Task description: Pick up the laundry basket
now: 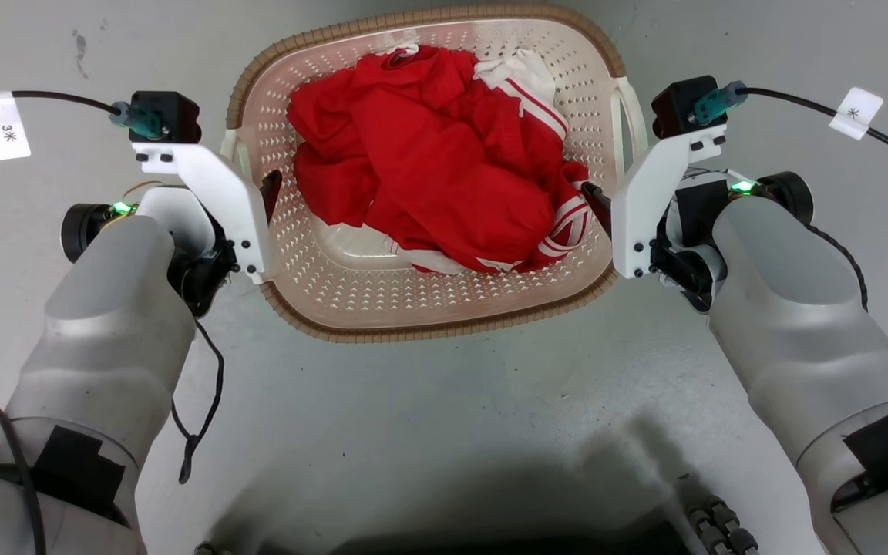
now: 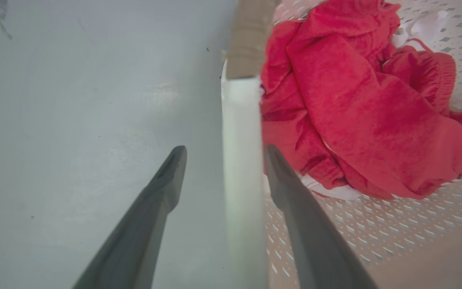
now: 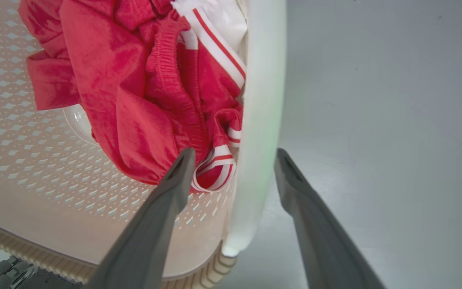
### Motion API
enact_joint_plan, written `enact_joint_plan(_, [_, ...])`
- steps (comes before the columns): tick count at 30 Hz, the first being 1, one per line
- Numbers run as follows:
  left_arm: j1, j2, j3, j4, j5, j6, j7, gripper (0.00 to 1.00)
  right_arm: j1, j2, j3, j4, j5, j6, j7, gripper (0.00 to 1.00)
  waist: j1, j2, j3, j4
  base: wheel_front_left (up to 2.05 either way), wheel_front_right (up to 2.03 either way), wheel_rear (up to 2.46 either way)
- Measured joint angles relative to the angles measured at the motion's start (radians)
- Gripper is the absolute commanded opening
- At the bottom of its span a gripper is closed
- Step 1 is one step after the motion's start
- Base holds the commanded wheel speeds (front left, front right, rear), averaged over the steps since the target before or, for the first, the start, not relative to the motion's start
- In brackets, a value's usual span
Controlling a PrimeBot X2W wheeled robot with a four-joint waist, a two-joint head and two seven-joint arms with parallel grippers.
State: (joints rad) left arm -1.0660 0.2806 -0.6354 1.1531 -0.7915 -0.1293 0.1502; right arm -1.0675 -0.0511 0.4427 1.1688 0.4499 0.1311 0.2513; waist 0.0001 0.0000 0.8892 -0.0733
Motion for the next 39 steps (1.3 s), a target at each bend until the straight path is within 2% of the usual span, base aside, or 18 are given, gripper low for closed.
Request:
enact_joint_plan(3, [-0.007, -0.003, -0.014, 0.007, -0.014, 0.000, 0.005, 1.00, -0.007, 0.000, 0.015, 0.019, 0.017, 0.000, -0.005, 1.00, 0.0000, 0.0000, 0.008, 0.001, 0.00, 0.00, 0.00])
enact_joint_plan(4, [-0.009, -0.005, -0.019, 0.010, -0.016, 0.000, 0.005, 0.98, -0.012, 0.000, 0.018, 0.026, 0.024, 0.000, -0.009, 0.56, 0.0000, 0.0000, 0.009, 0.002, 0.00, 0.00, 0.00])
enact_joint_plan(5, [-0.009, -0.007, -0.023, 0.012, -0.024, 0.000, 0.010, 0.49, -0.017, 0.000, 0.021, 0.032, 0.032, 0.000, -0.012, 0.29, 0.0000, 0.0000, 0.010, 0.002, 0.00, 0.00, 0.00])
enact_joint_plan(6, [-0.009, -0.010, -0.030, 0.013, -0.031, 0.000, 0.016, 0.39, -0.020, 0.000, 0.026, 0.035, 0.041, 0.000, -0.008, 0.00, 0.0000, 0.0000, 0.010, 0.003, 0.00, 0.00, 0.00])
enact_joint_plan(7, [-0.009, -0.012, -0.035, 0.012, -0.035, 0.000, 0.019, 0.00, -0.020, 0.000, 0.031, 0.038, 0.048, 0.000, -0.008, 0.00, 0.0000, 0.0000, 0.010, 0.004, 0.00, 0.00, 0.00])
enact_joint_plan(22, [-0.017, -0.013, -0.103, 0.019, -0.109, -0.001, 0.055, 0.00, -0.021, 0.000, 0.100, 0.074, 0.140, -0.001, 0.007, 0.00, 0.0000, 0.0000, -0.003, 0.003, 0.00, 0.00, 0.00])
enact_joint_plan(39, [0.032, -0.006, -0.174, 0.003, -0.244, 0.002, 0.307, 0.00, -0.001, -0.005, 0.210, 0.078, 0.277, -0.002, 0.262, 0.00, -0.0001, 0.0000, -0.194, -0.009, 0.00, 0.00, 0.00])
